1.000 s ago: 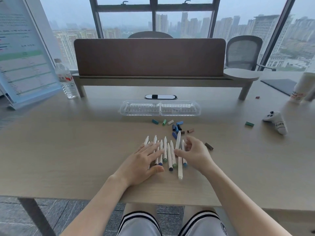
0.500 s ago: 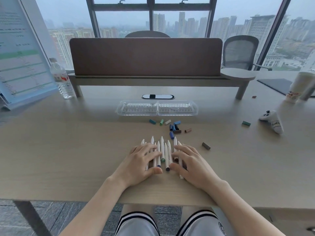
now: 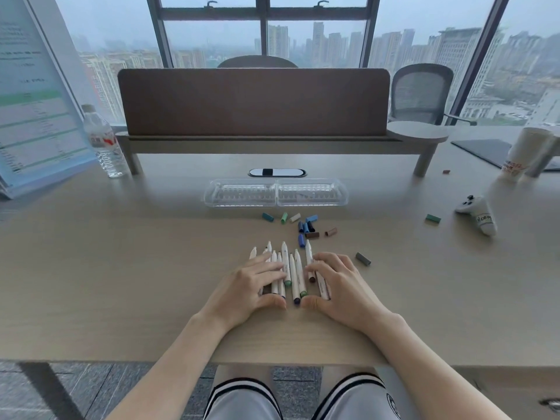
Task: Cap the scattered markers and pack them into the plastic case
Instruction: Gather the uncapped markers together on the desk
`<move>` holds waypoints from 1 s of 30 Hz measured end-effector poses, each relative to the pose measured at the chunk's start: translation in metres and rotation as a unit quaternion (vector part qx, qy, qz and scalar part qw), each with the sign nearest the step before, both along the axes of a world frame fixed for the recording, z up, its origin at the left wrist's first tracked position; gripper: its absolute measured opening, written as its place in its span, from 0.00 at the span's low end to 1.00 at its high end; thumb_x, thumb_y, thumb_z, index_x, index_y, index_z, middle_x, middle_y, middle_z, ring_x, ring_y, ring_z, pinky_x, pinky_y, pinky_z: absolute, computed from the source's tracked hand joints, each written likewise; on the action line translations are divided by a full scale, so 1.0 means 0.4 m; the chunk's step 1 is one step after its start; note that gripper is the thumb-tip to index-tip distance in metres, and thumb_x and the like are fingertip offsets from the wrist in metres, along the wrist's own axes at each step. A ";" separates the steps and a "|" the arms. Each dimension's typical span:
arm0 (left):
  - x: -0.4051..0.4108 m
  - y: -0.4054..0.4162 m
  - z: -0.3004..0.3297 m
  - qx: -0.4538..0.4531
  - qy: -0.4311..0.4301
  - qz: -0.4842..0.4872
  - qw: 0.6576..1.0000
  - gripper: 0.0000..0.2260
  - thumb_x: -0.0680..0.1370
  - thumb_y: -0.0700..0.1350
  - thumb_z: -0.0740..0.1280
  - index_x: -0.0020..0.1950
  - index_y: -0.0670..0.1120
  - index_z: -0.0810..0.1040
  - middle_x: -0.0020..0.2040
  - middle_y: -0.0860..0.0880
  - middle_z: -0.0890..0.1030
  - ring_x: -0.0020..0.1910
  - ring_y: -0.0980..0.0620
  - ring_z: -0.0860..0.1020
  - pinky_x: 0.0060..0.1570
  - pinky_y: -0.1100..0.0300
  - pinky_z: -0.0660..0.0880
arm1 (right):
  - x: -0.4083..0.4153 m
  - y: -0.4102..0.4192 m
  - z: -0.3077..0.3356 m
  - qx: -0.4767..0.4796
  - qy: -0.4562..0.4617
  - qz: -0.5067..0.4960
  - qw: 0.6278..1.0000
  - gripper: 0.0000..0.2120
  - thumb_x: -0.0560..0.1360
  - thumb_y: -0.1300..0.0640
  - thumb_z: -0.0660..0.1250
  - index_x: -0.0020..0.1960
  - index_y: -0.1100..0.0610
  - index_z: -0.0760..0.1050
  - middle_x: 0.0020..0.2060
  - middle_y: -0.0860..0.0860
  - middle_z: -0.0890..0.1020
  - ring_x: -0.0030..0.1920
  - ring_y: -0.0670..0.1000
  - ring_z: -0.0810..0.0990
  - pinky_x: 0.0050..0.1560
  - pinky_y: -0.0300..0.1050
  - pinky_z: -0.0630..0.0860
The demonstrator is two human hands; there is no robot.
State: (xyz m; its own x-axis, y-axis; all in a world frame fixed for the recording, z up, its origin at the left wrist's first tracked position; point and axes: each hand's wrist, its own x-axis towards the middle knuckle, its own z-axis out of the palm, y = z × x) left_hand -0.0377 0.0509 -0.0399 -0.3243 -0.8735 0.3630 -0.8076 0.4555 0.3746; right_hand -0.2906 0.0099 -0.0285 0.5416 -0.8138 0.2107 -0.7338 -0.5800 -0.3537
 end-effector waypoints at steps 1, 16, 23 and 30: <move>0.000 -0.001 -0.001 -0.007 -0.003 -0.001 1.000 0.33 0.73 0.71 0.61 0.69 0.51 0.78 0.71 0.56 0.75 0.77 0.58 0.62 0.75 0.56 0.64 | -0.002 0.000 -0.001 0.006 -0.006 0.005 1.000 0.39 0.67 0.24 0.62 0.72 0.44 0.69 0.73 0.44 0.64 0.74 0.48 0.57 0.72 0.48 0.63; -0.039 -0.001 0.026 -0.067 -0.029 0.007 0.997 0.27 0.71 0.71 0.69 0.59 0.52 0.82 0.63 0.56 0.80 0.65 0.59 0.74 0.67 0.62 0.69 | -0.020 -0.020 -0.013 0.030 -0.074 0.011 0.997 0.36 0.68 0.34 0.72 0.73 0.46 0.71 0.69 0.41 0.67 0.68 0.43 0.63 0.68 0.39 0.63; -0.040 -0.008 0.018 -0.083 -0.018 0.022 0.996 0.22 0.75 0.66 0.68 0.60 0.53 0.82 0.60 0.57 0.80 0.63 0.58 0.75 0.64 0.57 0.73 | -0.075 -0.023 0.001 0.104 -0.087 0.061 0.989 0.38 0.70 0.41 0.75 0.76 0.43 0.64 0.72 0.41 0.63 0.72 0.41 0.63 0.71 0.39 0.62; -0.052 -0.024 0.031 -0.051 -0.053 0.000 0.997 0.30 0.76 0.70 0.63 0.70 0.53 0.76 0.71 0.57 0.74 0.73 0.57 0.67 0.74 0.52 0.65 | -0.051 -0.038 0.006 0.116 -0.151 0.006 0.982 0.35 0.66 0.49 0.80 0.71 0.51 0.74 0.63 0.39 0.71 0.58 0.44 0.77 0.61 0.38 0.76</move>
